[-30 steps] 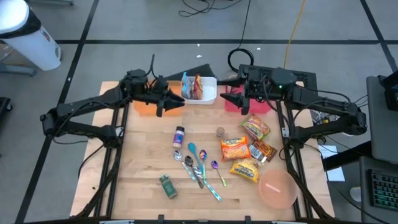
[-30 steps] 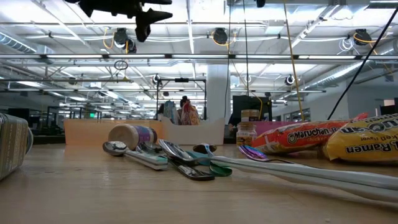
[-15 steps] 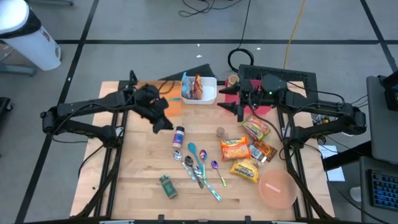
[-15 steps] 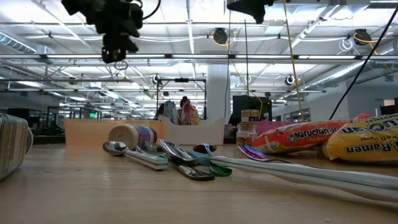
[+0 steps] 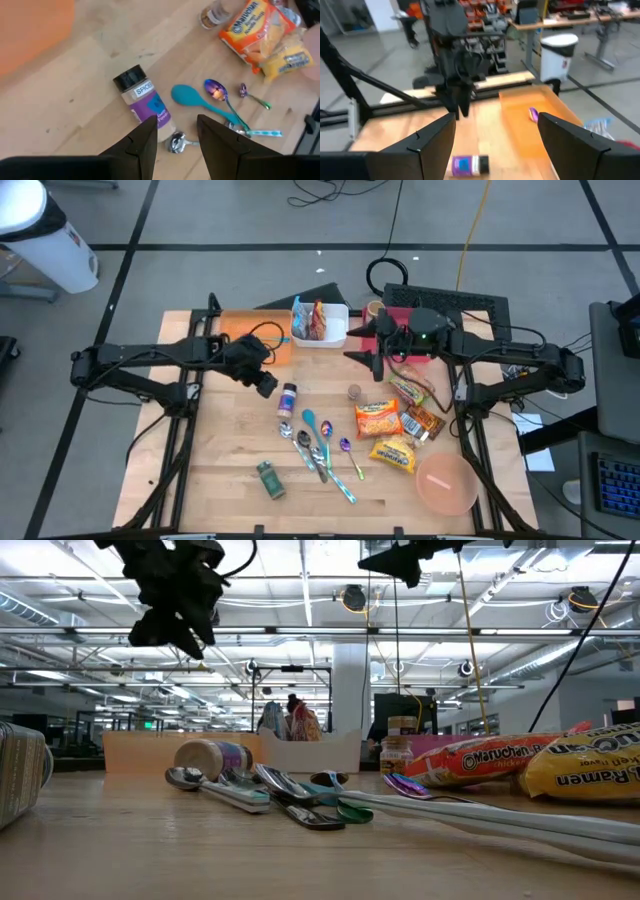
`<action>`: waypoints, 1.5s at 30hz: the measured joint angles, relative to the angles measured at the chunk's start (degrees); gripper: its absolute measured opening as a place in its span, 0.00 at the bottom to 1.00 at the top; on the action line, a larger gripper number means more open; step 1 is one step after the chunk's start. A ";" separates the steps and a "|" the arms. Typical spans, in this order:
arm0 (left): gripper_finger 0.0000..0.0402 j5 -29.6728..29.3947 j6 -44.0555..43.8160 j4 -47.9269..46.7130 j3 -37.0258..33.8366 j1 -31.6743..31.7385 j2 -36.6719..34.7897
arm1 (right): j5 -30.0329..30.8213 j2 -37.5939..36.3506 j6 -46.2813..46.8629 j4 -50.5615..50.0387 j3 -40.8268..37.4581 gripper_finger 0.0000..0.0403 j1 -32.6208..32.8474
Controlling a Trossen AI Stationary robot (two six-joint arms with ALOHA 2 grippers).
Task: Pick & Place Food Item
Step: Put the purple spice bottle into the red bin
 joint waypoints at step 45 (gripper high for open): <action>0.86 -9.69 -38.38 4.33 0.00 -12.44 17.14 | -14.93 -7.01 -9.16 -17.04 0.04 0.66 0.39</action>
